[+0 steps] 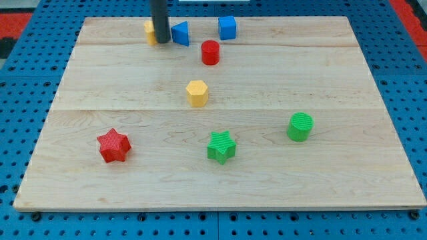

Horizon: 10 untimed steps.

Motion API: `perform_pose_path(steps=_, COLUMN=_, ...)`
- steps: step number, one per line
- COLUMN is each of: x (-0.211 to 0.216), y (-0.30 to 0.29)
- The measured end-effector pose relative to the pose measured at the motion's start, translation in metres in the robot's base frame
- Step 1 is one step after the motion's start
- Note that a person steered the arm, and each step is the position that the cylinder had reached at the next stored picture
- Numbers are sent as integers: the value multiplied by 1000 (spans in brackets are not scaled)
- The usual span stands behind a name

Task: Push the green circle to the green star

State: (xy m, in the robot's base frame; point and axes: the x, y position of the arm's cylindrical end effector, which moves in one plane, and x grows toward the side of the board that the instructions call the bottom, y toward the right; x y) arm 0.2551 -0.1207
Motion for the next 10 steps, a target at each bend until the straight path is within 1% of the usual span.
perform_pose_path(steps=1, x=-7, y=27)
perform_pose_path(steps=2, x=-7, y=81)
perform_pose_path(steps=3, x=-13, y=96)
perform_pose_path(steps=4, x=-13, y=72)
perform_pose_path(steps=6, x=-13, y=67)
perform_pose_path(steps=7, x=3, y=67)
perform_pose_path(steps=8, x=6, y=63)
perform_pose_path(steps=9, x=23, y=62)
perform_pose_path(steps=10, x=79, y=56)
